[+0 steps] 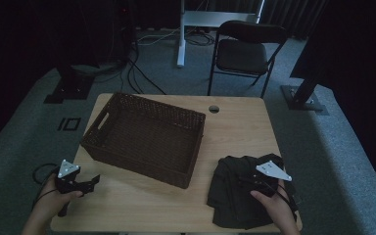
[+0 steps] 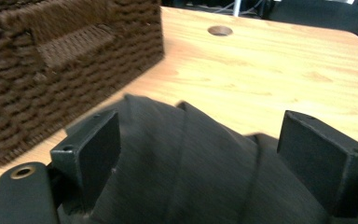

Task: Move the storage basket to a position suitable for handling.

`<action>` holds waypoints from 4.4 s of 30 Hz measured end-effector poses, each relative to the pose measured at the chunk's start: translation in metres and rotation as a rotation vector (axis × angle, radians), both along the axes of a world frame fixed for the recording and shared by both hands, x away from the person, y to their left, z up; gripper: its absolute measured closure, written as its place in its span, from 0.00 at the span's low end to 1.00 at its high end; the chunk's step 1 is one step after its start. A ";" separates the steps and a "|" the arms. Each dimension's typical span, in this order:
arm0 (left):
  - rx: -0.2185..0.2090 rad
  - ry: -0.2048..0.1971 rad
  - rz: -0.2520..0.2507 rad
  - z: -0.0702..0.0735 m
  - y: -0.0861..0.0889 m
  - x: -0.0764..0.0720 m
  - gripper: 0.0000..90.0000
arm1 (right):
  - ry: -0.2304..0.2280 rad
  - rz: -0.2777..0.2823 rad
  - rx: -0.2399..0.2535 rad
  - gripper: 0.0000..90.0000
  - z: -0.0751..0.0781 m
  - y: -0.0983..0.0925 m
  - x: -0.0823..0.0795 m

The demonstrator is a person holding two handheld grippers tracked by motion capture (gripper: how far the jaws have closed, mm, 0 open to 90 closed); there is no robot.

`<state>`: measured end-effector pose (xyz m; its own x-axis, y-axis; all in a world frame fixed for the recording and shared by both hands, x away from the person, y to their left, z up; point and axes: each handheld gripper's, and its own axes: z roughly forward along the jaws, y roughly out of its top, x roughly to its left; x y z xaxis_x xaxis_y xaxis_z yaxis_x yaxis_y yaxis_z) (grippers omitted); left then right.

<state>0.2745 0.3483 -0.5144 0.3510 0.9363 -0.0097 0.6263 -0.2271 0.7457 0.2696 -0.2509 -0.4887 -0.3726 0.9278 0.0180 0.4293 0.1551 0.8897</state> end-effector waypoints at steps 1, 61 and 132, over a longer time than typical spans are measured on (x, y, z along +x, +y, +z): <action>-0.003 -0.007 -0.005 0.002 0.001 0.001 0.17 | -0.002 0.007 -0.001 0.14 0.001 0.003 0.001; -0.039 -0.157 0.023 0.054 0.007 0.112 0.44 | -0.036 0.131 0.053 0.30 0.021 0.152 0.046; -0.093 -0.064 0.218 0.044 -0.023 0.069 0.87 | 0.061 0.080 -0.028 0.72 0.017 0.141 0.100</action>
<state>0.3430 0.3252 -0.4704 0.1436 0.9861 -0.0834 0.6041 -0.0206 0.7966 0.3694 -0.1101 -0.4716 -0.4446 0.8956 0.0174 0.4679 0.2156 0.8571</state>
